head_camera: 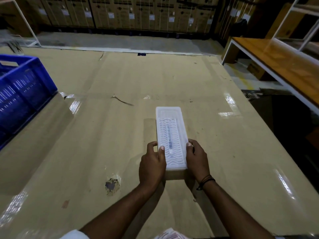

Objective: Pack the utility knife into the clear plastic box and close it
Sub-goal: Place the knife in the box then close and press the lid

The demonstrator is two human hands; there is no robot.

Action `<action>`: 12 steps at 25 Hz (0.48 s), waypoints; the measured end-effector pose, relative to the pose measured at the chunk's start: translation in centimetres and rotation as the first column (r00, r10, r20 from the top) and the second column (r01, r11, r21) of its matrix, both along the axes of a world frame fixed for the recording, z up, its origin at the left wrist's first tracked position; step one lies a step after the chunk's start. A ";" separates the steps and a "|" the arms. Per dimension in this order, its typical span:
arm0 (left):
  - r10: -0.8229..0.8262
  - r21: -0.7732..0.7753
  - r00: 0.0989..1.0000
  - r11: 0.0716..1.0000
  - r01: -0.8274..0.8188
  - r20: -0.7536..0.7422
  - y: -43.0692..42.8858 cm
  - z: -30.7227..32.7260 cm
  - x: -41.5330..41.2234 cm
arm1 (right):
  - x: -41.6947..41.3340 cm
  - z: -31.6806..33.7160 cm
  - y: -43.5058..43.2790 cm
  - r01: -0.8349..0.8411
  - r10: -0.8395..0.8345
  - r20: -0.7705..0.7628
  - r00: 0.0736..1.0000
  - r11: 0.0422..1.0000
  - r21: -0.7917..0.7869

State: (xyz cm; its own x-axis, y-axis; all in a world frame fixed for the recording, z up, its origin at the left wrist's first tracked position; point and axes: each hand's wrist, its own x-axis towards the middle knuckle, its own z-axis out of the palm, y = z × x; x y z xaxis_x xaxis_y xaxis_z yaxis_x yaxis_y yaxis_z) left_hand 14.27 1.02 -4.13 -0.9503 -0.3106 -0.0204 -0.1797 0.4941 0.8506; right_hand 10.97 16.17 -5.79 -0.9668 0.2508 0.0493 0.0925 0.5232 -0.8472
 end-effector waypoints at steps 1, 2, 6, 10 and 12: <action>0.013 0.014 1.000 1.000 -0.013 -0.006 0.1 0.0 0.0 | -0.1 -0.1 0.0 -0.002 0.002 0.008 1.000 1.000 0.005; 0.022 0.034 1.000 0.999 -0.022 -0.006 0.2 -0.1 0.0 | -0.2 -0.1 0.0 -0.004 0.004 0.014 1.000 1.000 0.007; -0.004 0.084 0.999 0.996 0.000 0.040 0.3 -0.6 -0.4 | -0.5 0.0 0.3 0.000 0.001 0.050 0.999 1.000 -0.023; -0.012 0.138 0.990 0.990 -0.007 0.142 -1.0 -0.2 -2.2 | -1.8 0.8 1.2 -0.002 0.002 0.096 0.995 1.000 -0.005; 0.007 0.122 0.991 0.992 -0.024 0.137 -1.5 0.7 -4.1 | -3.5 1.7 1.2 -0.013 0.015 0.105 0.994 1.000 -0.015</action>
State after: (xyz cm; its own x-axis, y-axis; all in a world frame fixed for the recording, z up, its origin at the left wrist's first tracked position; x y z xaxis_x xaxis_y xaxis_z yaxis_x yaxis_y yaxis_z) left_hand 10.18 -0.44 -3.43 -0.9311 -0.3123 -0.1882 -0.3048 0.3834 0.8718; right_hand 7.52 17.37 -4.12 -0.9698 0.2372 -0.0568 0.1746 0.5126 -0.8407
